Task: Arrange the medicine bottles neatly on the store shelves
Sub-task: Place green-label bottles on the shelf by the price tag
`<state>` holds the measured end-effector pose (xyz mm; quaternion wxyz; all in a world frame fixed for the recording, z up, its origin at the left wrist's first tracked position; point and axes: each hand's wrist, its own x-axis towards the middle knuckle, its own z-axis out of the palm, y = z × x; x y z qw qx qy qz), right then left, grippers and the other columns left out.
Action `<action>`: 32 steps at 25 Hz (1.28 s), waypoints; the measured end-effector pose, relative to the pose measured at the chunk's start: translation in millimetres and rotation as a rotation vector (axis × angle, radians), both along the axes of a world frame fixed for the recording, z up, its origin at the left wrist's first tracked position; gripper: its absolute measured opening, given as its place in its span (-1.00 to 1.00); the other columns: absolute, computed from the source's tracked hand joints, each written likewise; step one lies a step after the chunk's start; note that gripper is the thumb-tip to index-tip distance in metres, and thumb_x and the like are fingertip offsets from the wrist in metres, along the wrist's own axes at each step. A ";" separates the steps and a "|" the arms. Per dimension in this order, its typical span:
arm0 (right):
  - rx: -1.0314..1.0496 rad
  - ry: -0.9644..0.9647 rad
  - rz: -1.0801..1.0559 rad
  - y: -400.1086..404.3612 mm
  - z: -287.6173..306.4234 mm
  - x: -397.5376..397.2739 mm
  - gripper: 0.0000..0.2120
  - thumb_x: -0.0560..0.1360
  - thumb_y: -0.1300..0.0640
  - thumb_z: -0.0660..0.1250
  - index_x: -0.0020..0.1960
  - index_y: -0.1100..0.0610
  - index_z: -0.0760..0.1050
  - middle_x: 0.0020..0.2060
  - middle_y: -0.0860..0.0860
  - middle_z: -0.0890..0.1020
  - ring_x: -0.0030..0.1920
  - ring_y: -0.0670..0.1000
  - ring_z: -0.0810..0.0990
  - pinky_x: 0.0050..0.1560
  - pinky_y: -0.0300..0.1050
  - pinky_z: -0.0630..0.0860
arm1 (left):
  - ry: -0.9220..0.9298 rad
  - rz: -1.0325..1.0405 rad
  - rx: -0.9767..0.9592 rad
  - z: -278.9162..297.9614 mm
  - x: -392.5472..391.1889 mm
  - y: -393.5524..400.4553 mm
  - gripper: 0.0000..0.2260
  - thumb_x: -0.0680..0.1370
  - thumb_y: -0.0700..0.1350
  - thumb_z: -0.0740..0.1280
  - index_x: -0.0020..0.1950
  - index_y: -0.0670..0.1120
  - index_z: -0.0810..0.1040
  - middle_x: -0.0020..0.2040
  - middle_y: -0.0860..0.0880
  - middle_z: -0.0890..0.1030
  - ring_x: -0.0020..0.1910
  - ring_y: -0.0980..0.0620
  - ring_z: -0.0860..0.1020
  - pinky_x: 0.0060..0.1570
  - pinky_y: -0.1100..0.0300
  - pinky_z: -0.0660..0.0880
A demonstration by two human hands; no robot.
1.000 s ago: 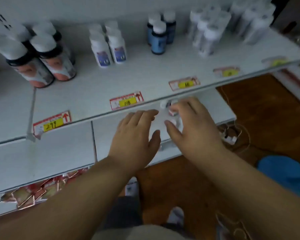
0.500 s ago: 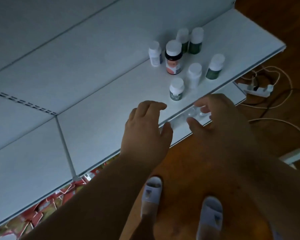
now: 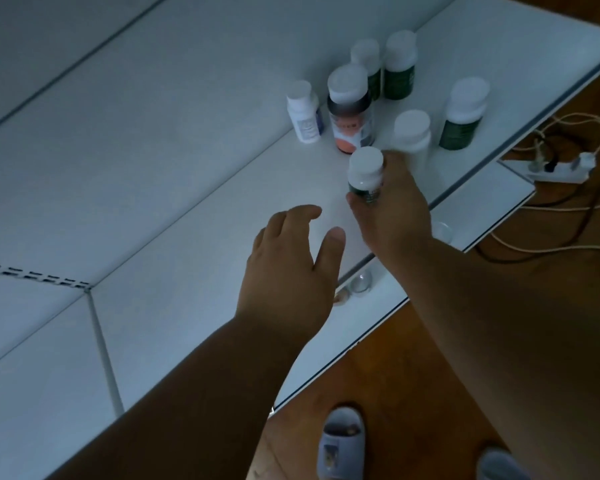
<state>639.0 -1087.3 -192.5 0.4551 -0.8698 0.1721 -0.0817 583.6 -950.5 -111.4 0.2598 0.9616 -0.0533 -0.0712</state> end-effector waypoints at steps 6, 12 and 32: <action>0.542 0.116 0.105 -16.9 102.3 -73.4 -0.46 0.37 -0.20 0.48 0.24 -0.01 0.44 0.04 -0.13 0.61 0.06 -0.13 0.62 0.00 -0.30 0.55 | 0.078 0.059 -0.270 58.3 -45.3 1.7 -0.45 0.60 0.29 -0.16 0.33 0.06 0.42 0.18 0.17 0.46 0.09 0.33 0.41 0.11 0.54 0.22; 0.792 0.170 0.197 -29.1 295.1 -178.8 -0.73 0.60 -0.26 0.10 0.01 -0.11 0.45 -0.07 -0.10 0.63 -0.08 -0.12 0.68 -0.12 -0.18 0.62 | 0.194 0.201 -0.577 218.0 -165.8 -12.7 -0.36 0.50 0.40 -0.19 0.39 0.18 0.40 0.28 0.23 0.51 0.28 0.26 0.45 0.31 0.12 0.40; 0.512 -0.012 1.237 369.4 533.6 -351.5 -0.68 0.41 -0.27 0.36 0.04 -0.12 0.46 -0.16 -0.18 0.61 -0.12 -0.17 0.60 -0.10 -0.21 0.52 | -0.300 0.749 -0.414 427.5 -431.4 337.5 -0.33 0.43 0.47 0.04 0.42 0.13 0.34 0.27 0.20 0.49 0.23 0.24 0.46 0.21 0.04 0.50</action>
